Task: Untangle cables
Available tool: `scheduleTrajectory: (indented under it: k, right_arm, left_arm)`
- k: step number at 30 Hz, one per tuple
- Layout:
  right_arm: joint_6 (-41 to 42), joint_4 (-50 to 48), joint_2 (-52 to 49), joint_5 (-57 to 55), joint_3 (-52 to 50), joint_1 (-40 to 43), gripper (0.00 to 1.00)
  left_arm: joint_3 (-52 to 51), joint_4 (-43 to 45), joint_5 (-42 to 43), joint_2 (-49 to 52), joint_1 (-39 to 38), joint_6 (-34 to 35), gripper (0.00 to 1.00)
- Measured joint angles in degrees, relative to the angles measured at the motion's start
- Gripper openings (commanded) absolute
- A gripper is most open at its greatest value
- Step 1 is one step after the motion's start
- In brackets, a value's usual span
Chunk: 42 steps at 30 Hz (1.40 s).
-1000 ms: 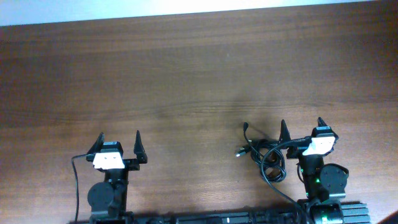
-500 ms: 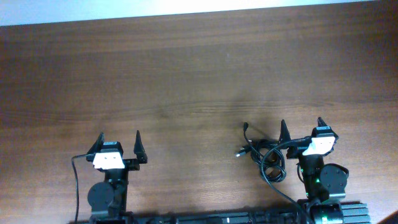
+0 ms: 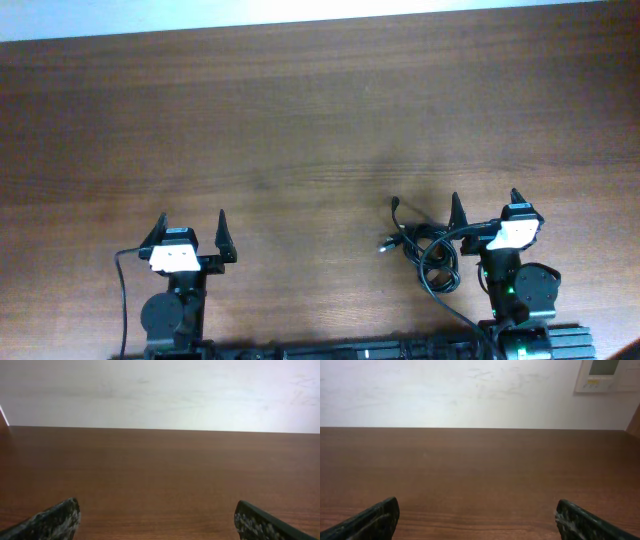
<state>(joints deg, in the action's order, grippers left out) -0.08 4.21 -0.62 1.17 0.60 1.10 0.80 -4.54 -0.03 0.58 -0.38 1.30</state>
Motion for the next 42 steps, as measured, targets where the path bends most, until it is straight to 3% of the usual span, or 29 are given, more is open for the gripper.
scheduleTrajectory:
  k: [8,12,21,25,30,36,38,42]
  right_arm:
    - [0.0,0.0,0.0,0.0,0.0,0.0,0.99]
    - [0.0,0.0,0.0,0.0,0.0,0.0,0.99]
    - [0.1,-0.7,0.0,0.4,0.0,0.0,0.99]
    - [0.8,-7.3,-0.1,12.7,0.7,0.0,0.99]
    - [3.1,14.0,-3.5,17.0,19.5,0.1,0.99]
    - [3.5,45.5,-31.6,16.4,50.4,0.2,0.99]
    - [4.2,49.3,-40.0,17.0,58.8,0.2,0.99]
    - [6.2,54.3,-49.0,23.7,59.3,0.3,0.99]
  left_arm:
    - [0.4,-0.4,2.1,0.0,0.0,0.0,0.99]
    - [9.9,-8.8,3.3,1.7,0.0,-0.1,0.99]
    - [29.9,-16.0,6.1,25.6,0.0,-0.2,0.99]
    - [35.1,-22.5,7.1,32.6,0.0,-1.1,0.99]
    - [35.7,-23.2,7.4,33.0,0.0,-1.7,0.99]
    - [36.0,-23.7,7.6,33.1,0.0,-1.7,0.99]
    - [36.0,-24.8,7.6,33.1,0.0,-1.7,0.99]
    - [36.0,-25.1,7.6,33.1,0.0,-1.7,0.99]
